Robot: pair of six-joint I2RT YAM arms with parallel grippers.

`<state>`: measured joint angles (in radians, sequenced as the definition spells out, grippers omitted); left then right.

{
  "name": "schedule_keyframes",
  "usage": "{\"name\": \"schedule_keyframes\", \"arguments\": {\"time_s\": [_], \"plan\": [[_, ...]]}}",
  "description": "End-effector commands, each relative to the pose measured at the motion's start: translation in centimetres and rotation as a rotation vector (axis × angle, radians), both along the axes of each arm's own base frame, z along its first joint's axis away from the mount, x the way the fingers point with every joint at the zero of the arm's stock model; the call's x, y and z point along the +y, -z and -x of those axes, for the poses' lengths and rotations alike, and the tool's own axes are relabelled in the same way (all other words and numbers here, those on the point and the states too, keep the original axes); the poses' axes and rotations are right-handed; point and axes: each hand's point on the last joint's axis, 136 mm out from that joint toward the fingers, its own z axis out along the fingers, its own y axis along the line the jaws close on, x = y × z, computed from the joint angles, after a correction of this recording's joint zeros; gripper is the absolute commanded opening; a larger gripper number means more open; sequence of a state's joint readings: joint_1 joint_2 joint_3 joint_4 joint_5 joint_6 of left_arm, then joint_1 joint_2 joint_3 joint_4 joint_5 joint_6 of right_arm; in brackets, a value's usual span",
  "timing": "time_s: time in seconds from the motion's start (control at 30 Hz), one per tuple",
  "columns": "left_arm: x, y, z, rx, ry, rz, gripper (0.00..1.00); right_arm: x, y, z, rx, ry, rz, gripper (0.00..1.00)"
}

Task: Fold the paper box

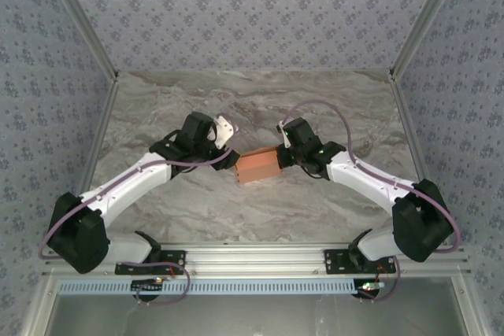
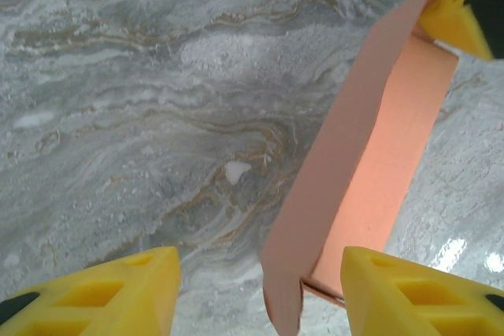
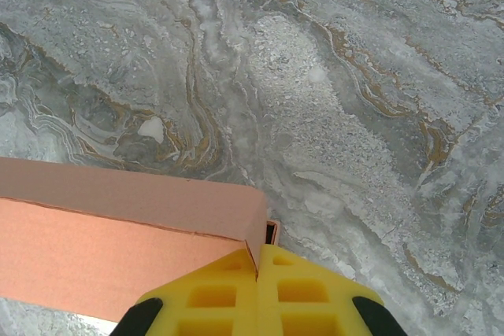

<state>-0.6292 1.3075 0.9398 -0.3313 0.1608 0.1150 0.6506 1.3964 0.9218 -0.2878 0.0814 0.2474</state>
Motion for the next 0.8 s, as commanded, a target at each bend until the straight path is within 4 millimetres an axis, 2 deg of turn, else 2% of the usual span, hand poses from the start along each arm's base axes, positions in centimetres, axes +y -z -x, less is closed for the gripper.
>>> {"name": "schedule_keyframes", "arguments": {"time_s": [0.0,0.33,0.43,0.57,0.77], "plan": [[1.1,1.2,0.8,0.036,-0.054,-0.045,0.53,-0.4,0.7,0.8,0.049,0.005,0.036,0.02],[0.0,2.3,1.2,0.079,-0.014,-0.061,0.27,-0.5,0.7,0.8,0.049,0.005,0.043,0.02],[-0.1,2.4,1.1,0.083,-0.014,-0.061,0.24,-0.5,0.7,0.8,0.049,0.004,0.043,0.02],[-0.2,2.5,1.1,0.086,-0.017,-0.055,0.14,-0.5,0.6,0.8,0.047,0.005,0.037,0.02],[-0.4,2.0,0.7,0.095,-0.086,-0.010,0.08,-0.1,0.5,0.9,0.046,0.006,0.024,0.02]]}}
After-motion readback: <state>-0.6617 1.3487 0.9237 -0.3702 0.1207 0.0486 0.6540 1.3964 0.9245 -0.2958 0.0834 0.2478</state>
